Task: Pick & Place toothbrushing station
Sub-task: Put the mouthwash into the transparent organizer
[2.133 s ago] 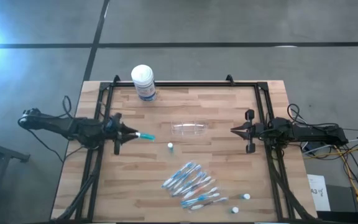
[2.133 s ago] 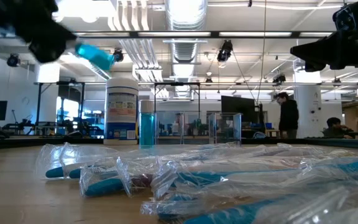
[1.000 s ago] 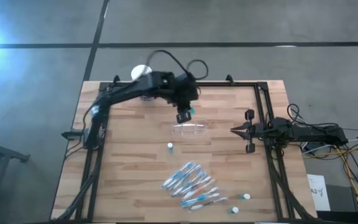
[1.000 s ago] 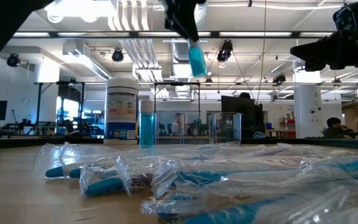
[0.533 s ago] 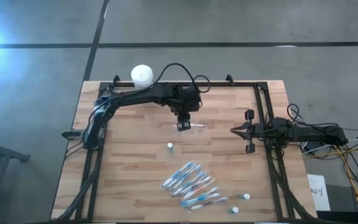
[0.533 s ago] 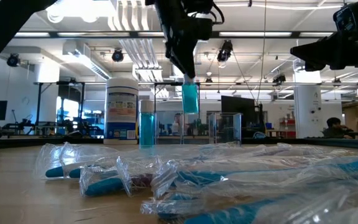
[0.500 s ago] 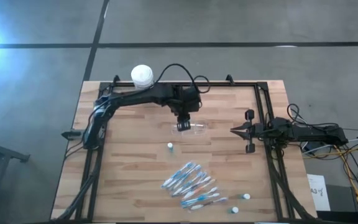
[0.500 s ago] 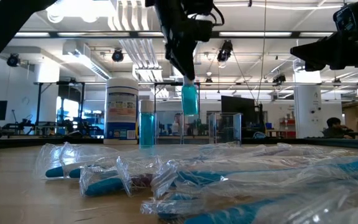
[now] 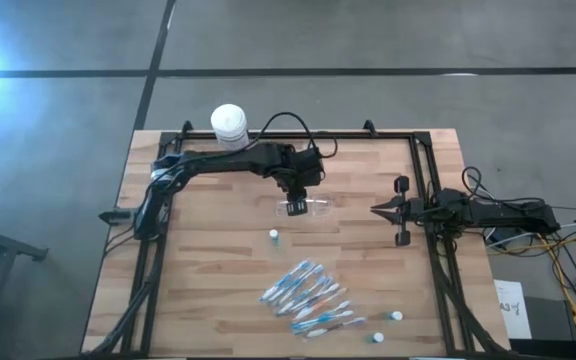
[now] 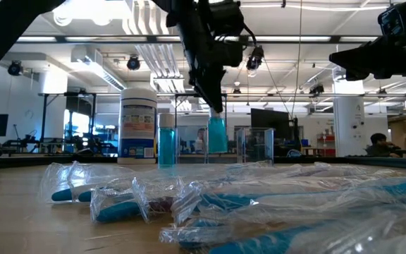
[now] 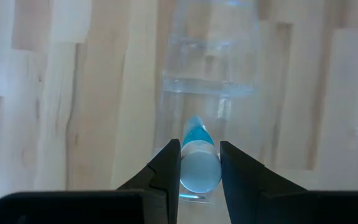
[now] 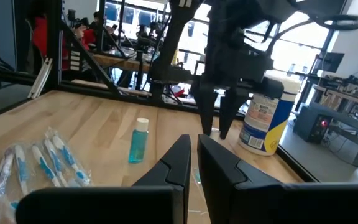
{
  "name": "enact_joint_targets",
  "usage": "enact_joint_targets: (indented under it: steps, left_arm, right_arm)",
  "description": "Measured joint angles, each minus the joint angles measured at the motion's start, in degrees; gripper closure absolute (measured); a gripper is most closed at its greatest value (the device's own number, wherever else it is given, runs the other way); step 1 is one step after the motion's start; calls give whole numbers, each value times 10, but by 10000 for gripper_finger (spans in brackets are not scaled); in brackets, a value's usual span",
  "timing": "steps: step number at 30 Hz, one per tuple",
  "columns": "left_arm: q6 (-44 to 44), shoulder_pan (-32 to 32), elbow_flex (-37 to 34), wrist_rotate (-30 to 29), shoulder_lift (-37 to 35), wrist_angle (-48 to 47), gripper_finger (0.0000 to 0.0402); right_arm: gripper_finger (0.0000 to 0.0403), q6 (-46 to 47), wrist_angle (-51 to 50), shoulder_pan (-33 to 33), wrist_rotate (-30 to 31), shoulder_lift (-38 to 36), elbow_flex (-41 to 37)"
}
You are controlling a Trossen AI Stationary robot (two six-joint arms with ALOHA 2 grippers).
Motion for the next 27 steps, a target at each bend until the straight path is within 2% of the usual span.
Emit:
enact_joint_targets:
  steps: [13,24,27]
  left_arm:
    - [-5,0,-70,-14,-2,70,312]
    - [-15,0,-80,-14,-2,80,311]
    - [-18,0,-80,-14,-1,86,295]
  right_arm:
    - [374,-8,0,0,0,0,0]
    - [374,-9,0,0,0,0,0]
    - [374,-9,0,0,0,0,0]
